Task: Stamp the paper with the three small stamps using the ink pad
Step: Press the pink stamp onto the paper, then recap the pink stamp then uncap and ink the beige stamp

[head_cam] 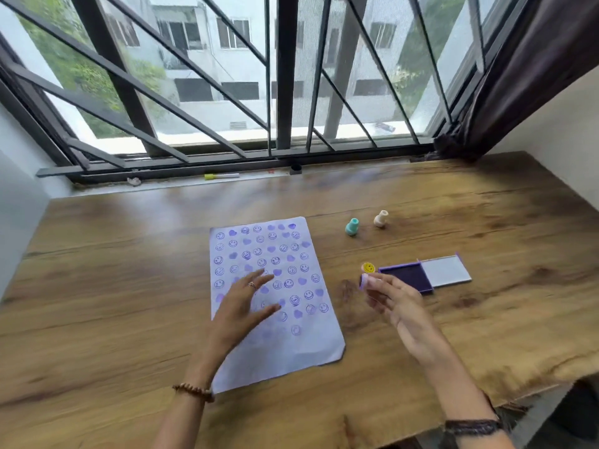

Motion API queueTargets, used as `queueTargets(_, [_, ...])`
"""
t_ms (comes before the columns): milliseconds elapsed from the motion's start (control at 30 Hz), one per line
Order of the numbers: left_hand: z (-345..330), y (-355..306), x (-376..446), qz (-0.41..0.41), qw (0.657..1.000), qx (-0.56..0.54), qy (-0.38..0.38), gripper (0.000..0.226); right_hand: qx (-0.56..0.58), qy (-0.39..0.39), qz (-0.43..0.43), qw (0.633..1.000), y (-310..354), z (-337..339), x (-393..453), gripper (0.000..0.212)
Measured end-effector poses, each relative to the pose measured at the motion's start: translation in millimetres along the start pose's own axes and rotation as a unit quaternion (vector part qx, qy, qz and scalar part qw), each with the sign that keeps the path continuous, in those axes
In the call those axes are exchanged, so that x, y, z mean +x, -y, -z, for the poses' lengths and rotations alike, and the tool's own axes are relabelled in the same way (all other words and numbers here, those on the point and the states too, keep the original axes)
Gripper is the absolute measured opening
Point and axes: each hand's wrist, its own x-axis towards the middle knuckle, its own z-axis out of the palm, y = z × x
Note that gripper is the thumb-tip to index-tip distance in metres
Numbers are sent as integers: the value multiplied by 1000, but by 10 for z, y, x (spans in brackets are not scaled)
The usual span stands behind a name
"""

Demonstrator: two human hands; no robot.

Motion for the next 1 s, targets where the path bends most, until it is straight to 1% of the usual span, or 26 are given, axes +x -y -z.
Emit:
queueTargets(67, [-196,-305,160,-5,999,-39,-13,41,17,-3,4,1000,110,163,57,7])
queueTargets(133, [-452,-612,366,-25,999,-33,-1,31,30,-12,9,999,199,311,128,7])
queueTargets(233, [-875,-921,715,-69,996,27,50,33,50,-11,17,999,283,492,236,8])
queueTargets(300, [-1091,-1019,926,-89,988,93,87,38,50,-4,22,999,301,589,304,8])
queueTargets(400, [-1267,-1066,1099,-72,978,161,109,38,42,4,21,999,307,717,375,9])
queueTargets(500, [-1343,-1074,1120,-62,979,168,99,26,28,8,19,999,293,811,433,8])
queueTargets(567, [-1383,-1078,1100,-42,991,113,61,21,1,7,27,1000,263,845,489,9])
queueTargets(633, [-1412,-1101,1048,17,1000,-1,4,14,-41,7,48,998,231,848,540,10])
queueTargets(667, [-1410,-1128,1013,62,995,-76,-17,9,-68,9,63,996,216,837,566,9])
queueTargets(700, [-1405,-1161,983,103,982,-155,-21,7,-95,12,80,992,213,813,583,9])
queueTargets(733, [-1397,-1182,959,131,965,-227,-10,7,-121,16,100,987,210,789,605,10])
queueTargets(800, [-1374,-1201,917,146,940,-308,26,12,-160,29,135,977,220,735,642,13])
queueTargets(867, [-1351,-1221,879,143,923,-353,51,16,-192,41,149,969,233,698,668,19])
queueTargets(1000, [-1323,-1229,867,156,894,-417,54,18,-218,50,159,962,235,705,675,20])
